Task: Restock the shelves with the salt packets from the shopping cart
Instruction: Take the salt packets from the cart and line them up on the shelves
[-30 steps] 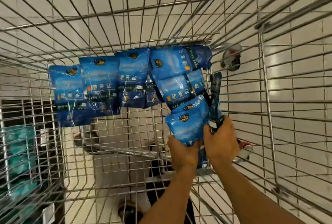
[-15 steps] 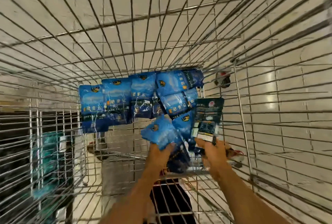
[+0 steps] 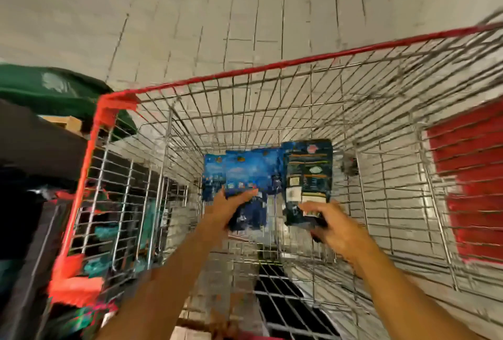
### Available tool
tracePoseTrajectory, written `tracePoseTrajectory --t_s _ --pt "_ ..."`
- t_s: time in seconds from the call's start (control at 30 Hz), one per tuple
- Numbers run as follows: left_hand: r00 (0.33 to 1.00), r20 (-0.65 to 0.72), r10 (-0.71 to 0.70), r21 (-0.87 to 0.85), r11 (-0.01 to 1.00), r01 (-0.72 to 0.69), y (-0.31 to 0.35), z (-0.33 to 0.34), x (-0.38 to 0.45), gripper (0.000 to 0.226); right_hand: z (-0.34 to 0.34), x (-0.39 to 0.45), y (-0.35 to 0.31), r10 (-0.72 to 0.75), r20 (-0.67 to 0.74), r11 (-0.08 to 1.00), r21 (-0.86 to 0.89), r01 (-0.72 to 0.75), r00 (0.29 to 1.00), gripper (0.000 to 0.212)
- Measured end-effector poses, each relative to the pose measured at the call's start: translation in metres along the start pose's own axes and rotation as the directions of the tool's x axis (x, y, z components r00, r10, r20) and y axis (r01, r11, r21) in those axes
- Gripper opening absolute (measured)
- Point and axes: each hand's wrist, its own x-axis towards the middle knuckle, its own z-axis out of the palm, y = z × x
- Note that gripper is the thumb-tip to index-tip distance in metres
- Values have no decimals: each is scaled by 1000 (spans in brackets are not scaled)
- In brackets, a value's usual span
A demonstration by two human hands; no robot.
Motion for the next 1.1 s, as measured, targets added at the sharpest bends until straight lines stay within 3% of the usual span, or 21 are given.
tracePoseTrajectory --t_s 0.07,0.13,0.2,0.27,0.3,0.4,0.53,0.67,0.73,0.8,0.87,0.93,1.0,1.1 --pt "1000 -8 27 -76 997 -28 19 -15 -37 56 19 -40 -1 -22 54 999 -35 24 998 36" --pt "997 3 80 -154 985 -79 32 -28 -78 70 36 -77 4 -49 91 996 -70 55 995 48" --pt "988 -19 156 -199 967 -157 42 -42 -123 74 55 -111 9 -29 95 999 46 25 995 55" --pt "969 -59 238 -210 946 -245 48 -54 -160 75 77 -139 20 -146 220 986 -45 160 965 58" --pt "955 -74 288 -214 931 -297 51 -62 -181 76 90 -148 26 -200 241 978 -11 209 950 61" --pt "900 -136 414 -209 876 -435 57 -83 -236 78 132 -178 42 -119 405 987 150 62 907 68" --pt "819 -253 514 -216 795 -566 62 -117 -302 61 173 -219 64 -114 578 977 214 -16 808 52" --pt "724 -329 606 -179 713 -678 67 -151 -367 64 211 -256 78 -176 673 984 151 99 719 42" --pt "668 -385 637 -154 669 -727 67 -172 -399 65 237 -284 83 -149 784 984 57 170 603 32" --pt "606 -466 645 -117 634 -764 64 -192 -429 68 262 -307 87 -113 847 967 -26 252 520 56" --pt "523 -555 647 -43 605 -795 59 -211 -460 68 283 -325 93 -142 860 921 -66 383 490 69" --pt "426 -624 655 64 586 -807 54 -228 -491 67 305 -338 98 -218 867 846 -60 529 448 57" --pt "329 -679 656 163 571 -804 51 -242 -517 65 326 -349 101 -225 889 815 -53 577 399 48" --pt "166 -770 616 254 536 -805 39 -258 -558 57 357 -371 113 -176 949 760 -38 648 262 49"
